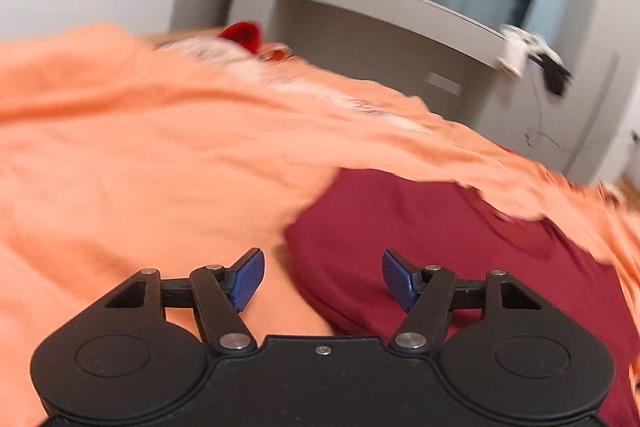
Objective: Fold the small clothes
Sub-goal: 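Open the left tool and release the folded sleeve onto the sweater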
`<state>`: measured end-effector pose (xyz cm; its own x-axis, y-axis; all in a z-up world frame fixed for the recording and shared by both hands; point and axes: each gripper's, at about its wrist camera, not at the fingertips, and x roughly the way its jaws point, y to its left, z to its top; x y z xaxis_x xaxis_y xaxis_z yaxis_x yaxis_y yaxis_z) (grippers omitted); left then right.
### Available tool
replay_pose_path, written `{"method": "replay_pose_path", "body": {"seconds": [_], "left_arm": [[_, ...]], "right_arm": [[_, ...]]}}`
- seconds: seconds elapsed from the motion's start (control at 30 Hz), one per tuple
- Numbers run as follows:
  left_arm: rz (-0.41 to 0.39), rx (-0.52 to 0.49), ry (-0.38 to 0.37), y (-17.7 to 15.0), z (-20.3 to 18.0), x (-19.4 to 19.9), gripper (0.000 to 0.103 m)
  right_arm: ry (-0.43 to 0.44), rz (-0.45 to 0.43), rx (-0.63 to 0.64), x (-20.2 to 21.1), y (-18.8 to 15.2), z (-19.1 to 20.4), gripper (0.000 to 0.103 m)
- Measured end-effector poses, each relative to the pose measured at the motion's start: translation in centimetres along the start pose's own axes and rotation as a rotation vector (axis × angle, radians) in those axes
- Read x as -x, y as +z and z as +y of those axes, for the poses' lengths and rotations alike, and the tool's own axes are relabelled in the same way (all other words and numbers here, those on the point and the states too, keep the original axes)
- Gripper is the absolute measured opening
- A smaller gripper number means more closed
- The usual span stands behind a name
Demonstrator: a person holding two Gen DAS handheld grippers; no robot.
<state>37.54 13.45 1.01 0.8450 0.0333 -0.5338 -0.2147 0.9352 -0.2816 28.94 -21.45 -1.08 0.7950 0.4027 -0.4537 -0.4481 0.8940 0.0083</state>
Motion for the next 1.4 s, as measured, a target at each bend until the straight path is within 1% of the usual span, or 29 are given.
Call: {"method": "replay_pose_path", "body": {"seconds": [0.07,0.13,0.2,0.23,0.27,0.3,0.37,0.43,0.47,0.6,0.63,0.67,0.7,0.77,0.8,0.87,0.9,0.97,1.03,1.1,1.23,1.3,1.4], "left_arm": [[0.012,0.067,-0.009,0.4,1.4,-1.5,0.067],[0.030,0.142,-0.042,0.6,2.5,-2.9,0.065],[0.072,0.188,-0.077,0.5,3.4,-4.2,0.044],[0.095,0.201,-0.088,0.5,3.6,-4.8,0.020],[0.113,0.204,-0.106,0.4,3.7,-5.2,0.012],[0.117,0.203,-0.115,0.2,3.6,-5.5,0.012],[0.102,0.199,-0.114,0.1,3.5,-5.5,0.006],[0.070,0.229,-0.077,0.2,3.8,-5.1,0.006],[0.068,0.234,-0.053,0.2,3.9,-5.1,0.006],[0.086,0.194,-0.012,-0.2,3.5,-5.6,0.007],[0.085,0.193,-0.011,-0.2,3.6,-5.4,0.010],[0.087,0.193,-0.012,-0.2,3.6,-5.3,0.016],[0.082,0.195,-0.013,-0.1,3.7,-5.0,0.016],[0.078,0.188,-0.015,-0.1,3.7,-4.5,0.030],[0.077,0.180,-0.019,-0.1,3.5,-4.2,0.033],[0.069,0.156,-0.024,-0.3,3.2,-3.3,0.047],[0.063,0.138,-0.025,-0.5,2.8,-2.6,0.050],[0.048,0.098,-0.027,-0.8,2.0,-1.2,0.069],[0.029,0.050,-0.043,-1.3,1.1,0.7,0.079],[0.009,-0.010,-0.073,-1.9,0.0,2.6,0.084],[-0.053,-0.121,-0.127,-3.8,-2.0,6.4,0.101],[-0.074,-0.179,-0.150,-5.1,-2.9,8.2,0.102],[-0.085,-0.259,-0.168,-7.4,-3.7,10.9,0.102]], "right_arm": [[0.004,0.010,0.001,-0.3,-0.1,0.0,0.103],[0.010,0.017,-0.003,-0.5,-0.2,-0.2,0.103],[0.016,0.024,-0.009,-0.5,-0.4,-0.5,0.103],[0.020,0.027,-0.013,-0.6,-0.4,-0.6,0.103],[0.024,0.030,-0.017,-0.6,-0.5,-0.7,0.103],[0.027,0.033,-0.020,-0.6,-0.5,-0.7,0.103],[0.031,0.037,-0.024,-0.8,-0.5,-0.9,0.103],[0.031,0.041,-0.025,-0.8,-0.5,-1.0,0.103],[0.028,0.045,-0.024,-0.8,-0.5,-0.9,0.103],[0.028,0.063,-0.020,-1.2,-0.5,-1.0,0.103],[0.029,0.067,-0.023,-1.2,-0.5,-1.1,0.103],[0.032,0.068,-0.027,-1.2,-0.5,-1.2,0.103],[0.034,0.068,-0.031,-1.1,-0.5,-1.3,0.103],[0.038,0.070,-0.042,-0.9,-0.5,-1.5,0.103],[0.038,0.071,-0.045,-0.8,-0.5,-1.5,0.103],[0.041,0.072,-0.045,-0.3,-0.5,-1.5,0.103],[0.047,0.070,-0.040,0.1,-0.5,-1.5,0.103],[0.070,0.058,-0.023,1.2,-0.5,-1.3,0.103],[0.083,0.053,0.006,2.2,-0.8,-1.0,0.103],[0.075,0.060,0.066,3.4,-1.5,-0.1,0.103],[0.037,0.051,0.194,5.9,-3.8,2.0,0.103],[0.016,0.032,0.221,7.4,-5.0,2.7,0.103],[-0.007,0.017,0.212,9.7,-6.7,3.2,0.103]]}}
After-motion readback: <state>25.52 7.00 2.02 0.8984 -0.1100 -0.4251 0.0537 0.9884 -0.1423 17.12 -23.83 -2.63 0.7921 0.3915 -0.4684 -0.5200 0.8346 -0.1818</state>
